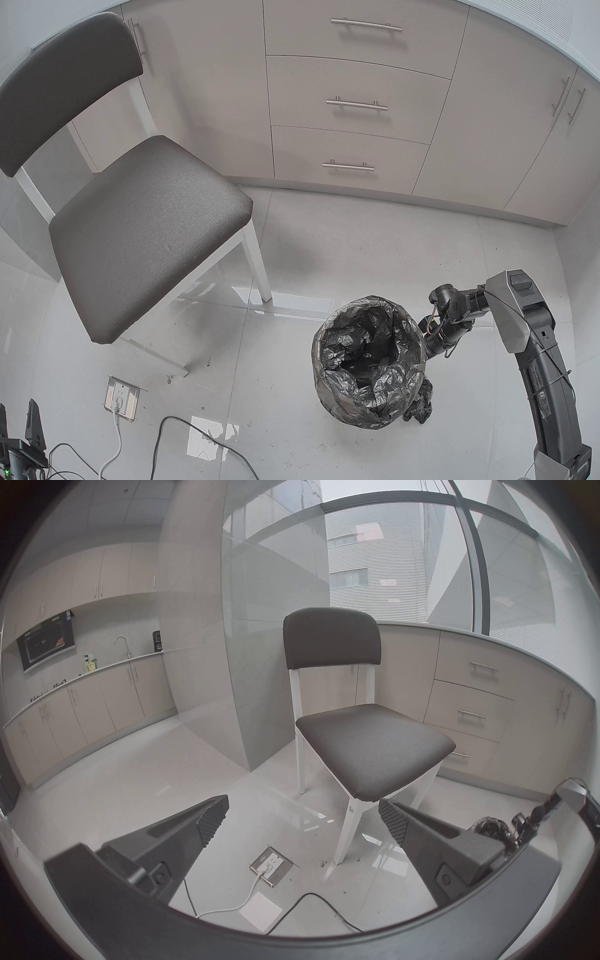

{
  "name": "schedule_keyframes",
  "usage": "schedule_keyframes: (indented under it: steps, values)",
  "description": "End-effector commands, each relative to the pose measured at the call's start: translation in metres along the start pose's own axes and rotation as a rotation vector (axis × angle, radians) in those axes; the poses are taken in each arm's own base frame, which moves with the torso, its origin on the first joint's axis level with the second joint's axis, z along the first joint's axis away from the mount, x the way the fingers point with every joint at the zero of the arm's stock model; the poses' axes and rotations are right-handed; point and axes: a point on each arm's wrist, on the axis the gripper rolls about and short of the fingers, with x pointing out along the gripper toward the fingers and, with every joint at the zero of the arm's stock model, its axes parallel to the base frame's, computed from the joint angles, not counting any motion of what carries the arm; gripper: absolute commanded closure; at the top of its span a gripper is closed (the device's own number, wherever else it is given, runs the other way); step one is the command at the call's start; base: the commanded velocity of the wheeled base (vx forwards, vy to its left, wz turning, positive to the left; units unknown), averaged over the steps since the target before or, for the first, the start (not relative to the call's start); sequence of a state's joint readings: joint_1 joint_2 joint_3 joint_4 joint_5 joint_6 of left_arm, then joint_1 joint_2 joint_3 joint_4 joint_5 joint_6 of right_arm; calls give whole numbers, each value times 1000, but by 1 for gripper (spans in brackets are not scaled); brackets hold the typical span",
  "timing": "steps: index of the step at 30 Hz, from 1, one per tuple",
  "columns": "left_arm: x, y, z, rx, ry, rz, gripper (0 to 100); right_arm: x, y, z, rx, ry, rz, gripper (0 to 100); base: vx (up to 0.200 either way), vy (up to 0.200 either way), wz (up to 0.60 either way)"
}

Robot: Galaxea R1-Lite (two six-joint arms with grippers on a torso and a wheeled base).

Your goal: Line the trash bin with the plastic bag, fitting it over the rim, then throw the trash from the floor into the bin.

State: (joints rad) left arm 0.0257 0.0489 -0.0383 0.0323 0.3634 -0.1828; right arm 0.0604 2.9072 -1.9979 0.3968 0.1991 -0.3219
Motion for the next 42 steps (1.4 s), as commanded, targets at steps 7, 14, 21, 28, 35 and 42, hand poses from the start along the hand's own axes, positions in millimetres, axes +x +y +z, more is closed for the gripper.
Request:
schedule_keyframes:
  steps: [7,14,21,28,35,42]
  values:
    - [0,0,0,-17,-5,-5,0,15,9,-6,-12,37,24,0,0,0,0]
    - [0,0,0,-16,-5,-7,0,30,14,-14,-13,68,33,0,0,0,0]
    - [-1,0,0,-20,-11,-11,0,45,18,-23,1,106,32,0,0,0,0]
    - [-1,1,0,-22,-16,-15,0,58,15,-29,15,119,-41,0,0,0,0]
    - [-1,1,0,-22,-16,-15,0,71,12,-29,98,54,-79,100,0,0,0]
    - [-1,1,0,-29,-18,-15,0,77,12,-35,163,71,-83,100,0,0,0]
